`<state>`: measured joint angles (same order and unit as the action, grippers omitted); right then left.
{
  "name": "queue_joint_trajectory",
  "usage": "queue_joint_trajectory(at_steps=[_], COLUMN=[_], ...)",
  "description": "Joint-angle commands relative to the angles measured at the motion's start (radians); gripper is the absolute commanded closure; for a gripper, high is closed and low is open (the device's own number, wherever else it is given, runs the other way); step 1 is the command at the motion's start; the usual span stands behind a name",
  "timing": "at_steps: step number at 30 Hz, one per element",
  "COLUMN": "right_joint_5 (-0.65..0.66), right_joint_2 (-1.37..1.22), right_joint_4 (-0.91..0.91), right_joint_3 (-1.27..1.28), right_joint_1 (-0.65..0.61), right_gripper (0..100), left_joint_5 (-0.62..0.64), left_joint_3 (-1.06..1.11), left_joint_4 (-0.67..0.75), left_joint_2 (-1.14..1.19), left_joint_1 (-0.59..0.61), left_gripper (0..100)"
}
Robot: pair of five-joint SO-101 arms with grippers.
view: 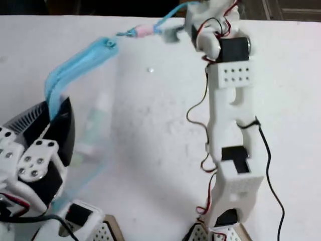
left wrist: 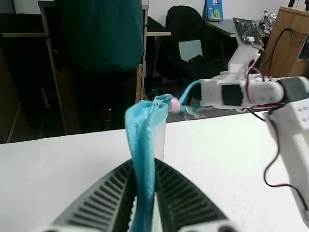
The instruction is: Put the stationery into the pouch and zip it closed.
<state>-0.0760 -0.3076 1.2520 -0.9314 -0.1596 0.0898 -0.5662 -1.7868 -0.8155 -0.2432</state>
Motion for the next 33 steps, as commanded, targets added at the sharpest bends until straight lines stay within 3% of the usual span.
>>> queue_joint_trajectory(at_steps=[1,3,5,10,16,21,28,33], right_joint_5=[0.025,0.026,0.026,0.026,0.021,0.025,0.026,0.026], right_joint_2=[0.12,0.165,0.216,0.34,0.51,0.687,0.989,1.213], right_joint_4=[0.162,0.245,0.334,0.513,0.518,0.518,0.516,0.503], right_joint_3=[-0.049,-0.049,-0.049,-0.046,-0.026,0.175,0.637,1.019], right_joint_1=[-0.061,-0.096,-0.134,-0.239,-0.251,-0.251,-0.249,-0.249], right_gripper=[54.8,41.4,35.5,35.3,36.2,53.9,98.5,92.1], left_joint_5=[-0.012,-0.014,-0.021,-0.026,-0.011,-0.23,-0.568,-0.763], left_joint_3=[0.0,0.035,0.071,0.187,0.255,0.247,0.255,0.256], left_joint_4=[0.003,0.005,0.021,0.115,0.247,0.353,0.399,0.319], left_joint_2=[0.054,0.076,0.09,0.124,0.163,0.211,0.278,0.371], left_joint_1=[0.005,0.005,0.007,0.062,0.194,0.229,0.137,0.084], left_gripper=[98,98,98,98,98,98,98,98])
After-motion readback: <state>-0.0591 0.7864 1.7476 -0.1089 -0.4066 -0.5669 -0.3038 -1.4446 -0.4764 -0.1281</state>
